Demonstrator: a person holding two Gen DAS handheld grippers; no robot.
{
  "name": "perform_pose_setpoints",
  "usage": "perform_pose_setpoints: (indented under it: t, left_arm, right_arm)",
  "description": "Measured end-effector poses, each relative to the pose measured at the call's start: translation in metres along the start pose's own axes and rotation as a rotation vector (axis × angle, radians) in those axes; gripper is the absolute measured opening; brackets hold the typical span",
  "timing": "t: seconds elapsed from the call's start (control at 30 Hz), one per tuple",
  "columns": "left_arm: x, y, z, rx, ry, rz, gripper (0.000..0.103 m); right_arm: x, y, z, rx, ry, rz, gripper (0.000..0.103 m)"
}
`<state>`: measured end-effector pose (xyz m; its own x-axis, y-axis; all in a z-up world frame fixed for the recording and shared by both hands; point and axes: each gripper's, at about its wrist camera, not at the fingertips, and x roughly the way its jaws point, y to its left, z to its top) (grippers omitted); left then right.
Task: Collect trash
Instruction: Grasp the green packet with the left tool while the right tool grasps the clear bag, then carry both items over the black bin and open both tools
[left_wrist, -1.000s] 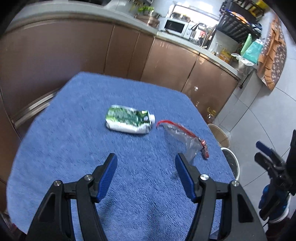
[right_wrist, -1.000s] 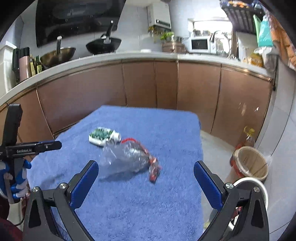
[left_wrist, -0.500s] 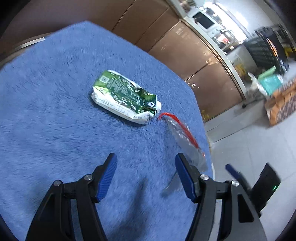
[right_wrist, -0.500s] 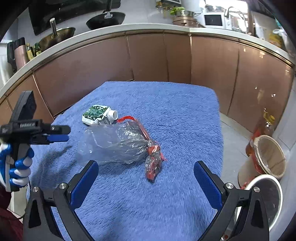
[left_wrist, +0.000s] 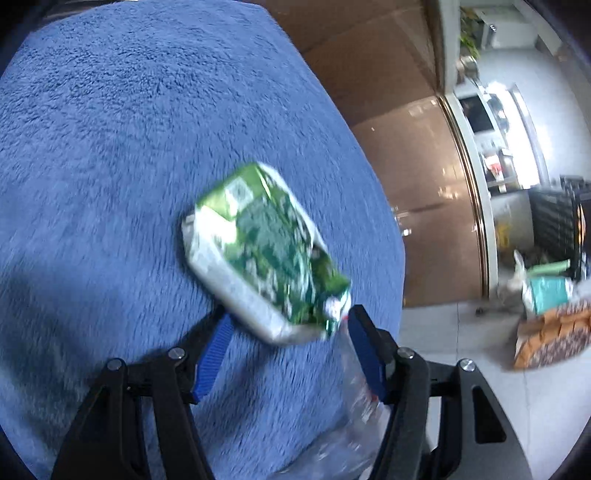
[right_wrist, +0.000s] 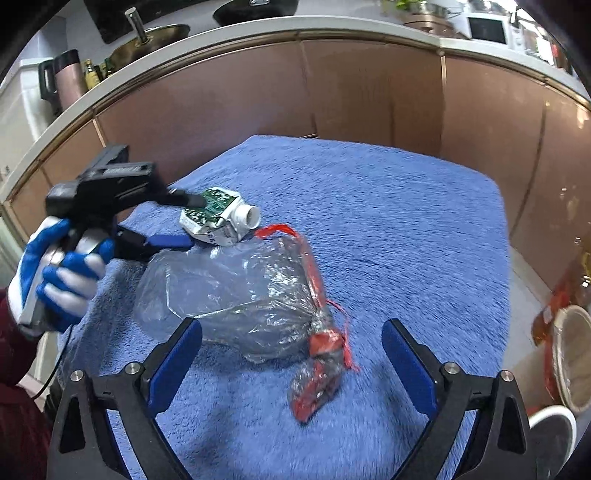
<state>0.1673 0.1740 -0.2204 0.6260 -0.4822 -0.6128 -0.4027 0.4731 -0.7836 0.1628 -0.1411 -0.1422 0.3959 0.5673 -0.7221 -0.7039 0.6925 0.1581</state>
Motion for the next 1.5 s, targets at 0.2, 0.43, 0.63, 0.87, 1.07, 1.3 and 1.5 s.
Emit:
perform_pose_setpoints:
  t: [0.2,0.43,0.63,0.87,1.07,1.3,1.5]
  left_arm:
    - [0.014,0.0,0.028,-0.07,-0.025,-0.007,0.057]
    - [0.024,0.001,0.045,-0.039,-0.012,0.01,0.023]
    - [0.023,0.006,0.055,-0.029,-0.004,-0.064,0.014]
    - [0.006,-0.022,0.049,0.066,-0.024,-0.143,0.008]
    - [-0.021,-0.041,0.039,0.141,-0.033,-0.196,0.008]
    - [-0.047,-0.067,0.011,0.25,0.005,-0.226,0.008]
    - [-0.032,-0.115,-0.031,0.369,0.107,-0.257,0.008]
  right_arm:
    - [0.017,-0.001,0.007,-0.037,0.042,0.047,0.088]
    - [0.032,0.002,0.005,-0.052,0.089,0.084,0.062]
    - [0.032,0.0,-0.003,-0.025,0.096,0.084,0.034]
    - [0.006,0.006,-0.015,0.005,0.025,0.058,0.019]
    - [-0.03,0.02,-0.026,0.021,-0.049,0.023,0.018]
    - [-0.081,0.013,-0.048,0.124,-0.154,-0.098,0.018]
    - [-0.142,-0.037,-0.102,0.329,-0.247,-0.281,0.018]
